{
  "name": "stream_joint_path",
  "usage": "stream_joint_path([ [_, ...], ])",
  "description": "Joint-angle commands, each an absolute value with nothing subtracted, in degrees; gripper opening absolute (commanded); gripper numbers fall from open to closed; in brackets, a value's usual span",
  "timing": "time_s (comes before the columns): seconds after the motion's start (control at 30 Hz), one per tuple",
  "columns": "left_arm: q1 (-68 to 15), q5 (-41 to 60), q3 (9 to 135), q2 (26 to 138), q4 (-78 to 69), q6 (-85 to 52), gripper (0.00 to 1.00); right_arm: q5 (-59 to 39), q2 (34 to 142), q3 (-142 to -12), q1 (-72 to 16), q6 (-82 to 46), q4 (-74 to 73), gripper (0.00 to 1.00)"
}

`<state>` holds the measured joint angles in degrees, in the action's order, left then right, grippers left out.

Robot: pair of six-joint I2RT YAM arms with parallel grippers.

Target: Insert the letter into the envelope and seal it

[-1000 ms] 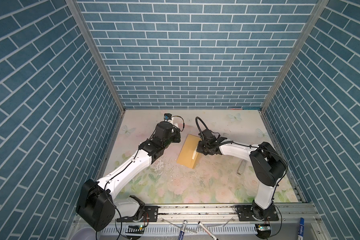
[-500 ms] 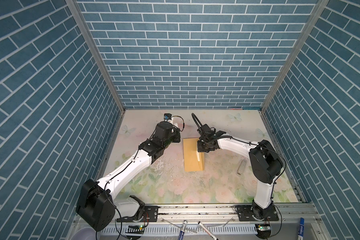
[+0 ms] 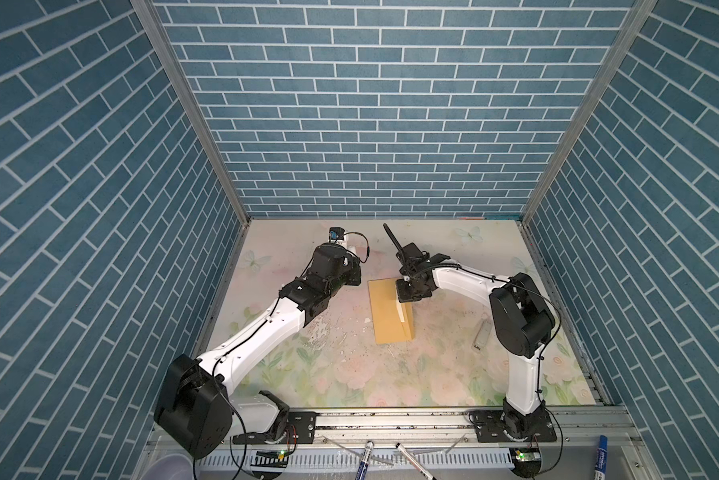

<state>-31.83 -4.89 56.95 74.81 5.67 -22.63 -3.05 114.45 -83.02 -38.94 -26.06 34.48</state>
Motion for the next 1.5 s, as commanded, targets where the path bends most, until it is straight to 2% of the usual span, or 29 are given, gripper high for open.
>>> stream_joint_path([
  [0.0, -31.7, -5.3, 56.8, 75.1, 4.9, -22.0, 0.0, -4.7, 116.3, -86.4, -38.6, -23.7, 37.1, 0.0],
  [0.13, -31.7, -5.8, 56.3, 74.8, 5.0, -22.1, 0.0, -4.7, 117.1, -87.5, -38.3, -23.3, 37.6, 0.01],
  [0.27, -31.6, -6.5, 55.2, 74.3, 4.5, -21.9, 0.0, -7.7, 116.3, -88.0, -37.9, -23.3, 36.9, 0.11],
  [0.43, -31.7, -7.0, 54.6, 74.1, 4.4, -21.7, 0.0, -8.9, 113.6, -86.6, -37.4, -23.8, 33.9, 0.33],
  [0.7, -31.6, -8.2, 53.1, 73.4, 4.5, -21.2, 0.0, -6.0, 104.9, -81.6, -36.4, -24.4, 27.7, 0.51],
  [1.0, -31.6, -8.1, 51.4, 73.5, 3.6, -21.1, 0.0, -2.6, 91.5, -70.0, -34.5, -26.0, 16.8, 0.83],
  [1.1, -31.6, -8.0, 50.6, 73.5, 3.4, -21.3, 0.0, -2.6, 88.7, -66.6, -33.7, -27.2, 14.4, 0.97],
  [1.17, -31.6, -7.8, 49.9, 73.4, 3.2, -21.3, 0.0, -2.4, 87.6, -64.9, -33.3, -28.0, 13.6, 0.97],
  [1.47, -31.6, -6.9, 46.5, 73.9, 0.9, -22.5, 0.0, -4.7, 86.5, -60.8, -32.9, -30.7, 10.6, 0.87],
])
